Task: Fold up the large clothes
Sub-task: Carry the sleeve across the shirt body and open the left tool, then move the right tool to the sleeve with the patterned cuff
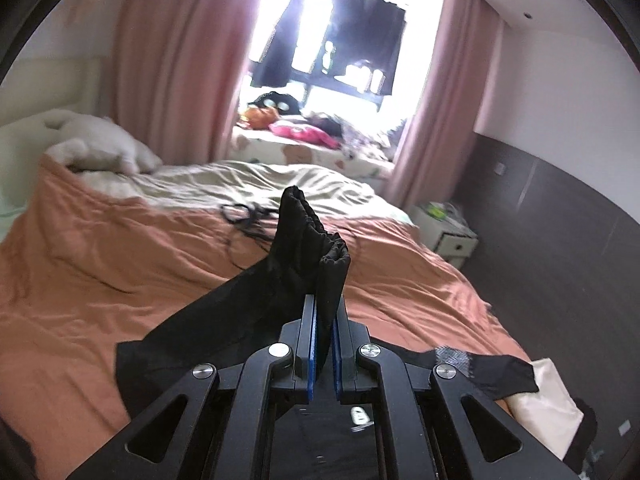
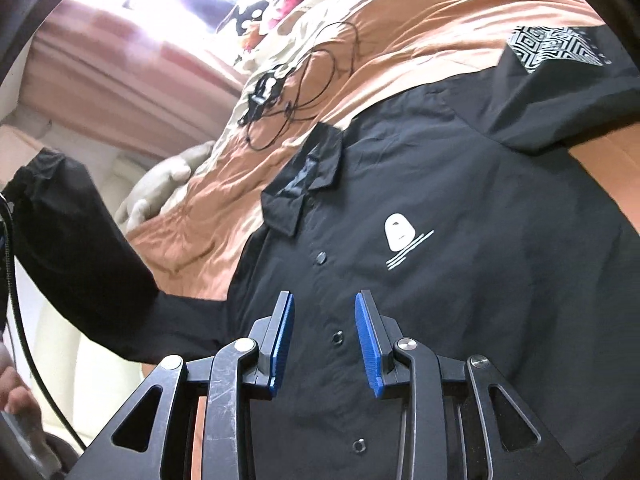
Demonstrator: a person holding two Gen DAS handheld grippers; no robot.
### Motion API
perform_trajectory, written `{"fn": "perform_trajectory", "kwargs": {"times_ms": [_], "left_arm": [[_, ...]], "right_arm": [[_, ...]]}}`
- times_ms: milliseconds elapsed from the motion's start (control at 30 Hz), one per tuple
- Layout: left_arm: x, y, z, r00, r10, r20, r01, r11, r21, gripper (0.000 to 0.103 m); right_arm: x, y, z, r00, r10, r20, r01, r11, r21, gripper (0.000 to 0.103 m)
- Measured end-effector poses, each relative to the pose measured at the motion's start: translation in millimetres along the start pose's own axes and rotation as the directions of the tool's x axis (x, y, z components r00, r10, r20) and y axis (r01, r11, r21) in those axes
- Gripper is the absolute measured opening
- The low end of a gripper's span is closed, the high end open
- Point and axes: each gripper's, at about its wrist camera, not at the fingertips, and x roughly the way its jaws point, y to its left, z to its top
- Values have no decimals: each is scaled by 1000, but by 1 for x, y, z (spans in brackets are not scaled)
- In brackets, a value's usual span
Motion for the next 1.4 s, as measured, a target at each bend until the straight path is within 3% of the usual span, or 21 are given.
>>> {"fn": "perform_trajectory", "kwargs": {"times_ms": [300, 433, 467, 500, 533, 567, 633, 767, 1033, 1233, 1333, 1400], "left_arm": [[71, -37, -31, 990, -108, -90, 108, 994, -5, 6], [104, -53, -48, 976, -155, -153, 154, 988, -19, 7], [114, -57, -55, 970, -155, -189, 156, 988, -10, 16], [120, -61, -61, 963, -162, -217, 164, 986, -7, 25], [127, -62, -68, 953, -174, -249, 178, 984, -6, 54], [129, -61, -74, 949, -176, -261, 180, 984, -8, 83], [126, -55, -79, 956, -175, -236, 178, 984, -11, 96], [116, -34, -85, 957, -152, -247, 150, 988, -26, 96], [71, 61, -102, 967, 49, -249, -63, 997, -49, 92], [41, 138, -127, 941, 181, -287, -222, 968, -117, 73], [34, 166, -142, 927, 213, -309, -269, 951, -151, 71], [33, 179, -154, 919, 230, -320, -290, 944, -155, 71]], "right_arm": [[-15, -40, 19, 997, -42, 58, 34, 992, 124, 33], [-19, -55, 25, 997, -37, 68, 24, 983, 182, 33], [-20, -57, 26, 997, -34, 63, 21, 982, 189, 33], [-21, -59, 28, 997, -42, 64, 29, 981, 194, 41], [-22, -61, 29, 997, -51, 65, 37, 979, 199, 48], [-23, -63, 29, 996, -59, 70, 44, 978, 204, 62], [-25, -65, 30, 994, -75, 84, 55, 975, 214, 67], [-22, -64, 30, 994, -83, 70, 68, 978, 200, 67], [1, -69, 26, 994, -107, 17, 102, 975, 198, 67], [16, -83, 24, 993, -115, 0, 111, 964, 241, 66], [19, -88, 24, 993, -121, 12, 114, 962, 249, 64], [22, -90, 25, 993, -120, 17, 112, 962, 249, 58]]}}
